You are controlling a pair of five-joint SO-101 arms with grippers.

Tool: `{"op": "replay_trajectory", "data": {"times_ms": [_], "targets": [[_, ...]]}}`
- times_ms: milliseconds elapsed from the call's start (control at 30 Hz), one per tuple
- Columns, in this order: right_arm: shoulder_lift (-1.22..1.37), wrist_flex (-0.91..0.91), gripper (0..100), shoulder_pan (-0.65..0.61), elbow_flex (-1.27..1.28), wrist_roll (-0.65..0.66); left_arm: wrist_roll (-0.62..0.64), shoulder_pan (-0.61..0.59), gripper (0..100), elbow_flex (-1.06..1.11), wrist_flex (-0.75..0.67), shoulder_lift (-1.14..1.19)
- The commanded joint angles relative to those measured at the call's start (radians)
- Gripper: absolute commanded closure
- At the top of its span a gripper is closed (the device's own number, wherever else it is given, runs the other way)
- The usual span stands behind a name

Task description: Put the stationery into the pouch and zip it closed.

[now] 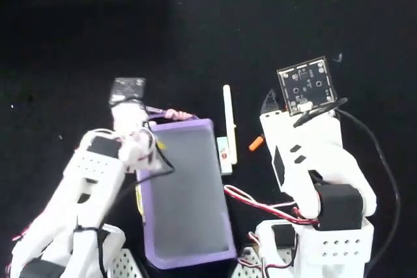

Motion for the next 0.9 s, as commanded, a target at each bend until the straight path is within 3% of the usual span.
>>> {"op": "replay_trajectory", "data": {"times_ms": [0,567,700,867], "targets": [[-0.005,-0.023,70.5,0.014,-0.004,0.002,0.023,-0.102,79,-0.064,-0.012,0.017],[-0.005,-0.023,70.5,0.014,-0.004,0.003,0.023,-0.111,79,-0.082,0.041,0.014],[-0.005,-0.023,70.5,0.014,-0.004,0.003,0.023,-0.111,79,-0.13,0.126,-0.055],[-0.005,-0.023,70.5,0.014,-0.002,0.003,0.023,-0.11,79,-0.042,0.08,-0.16]]}}
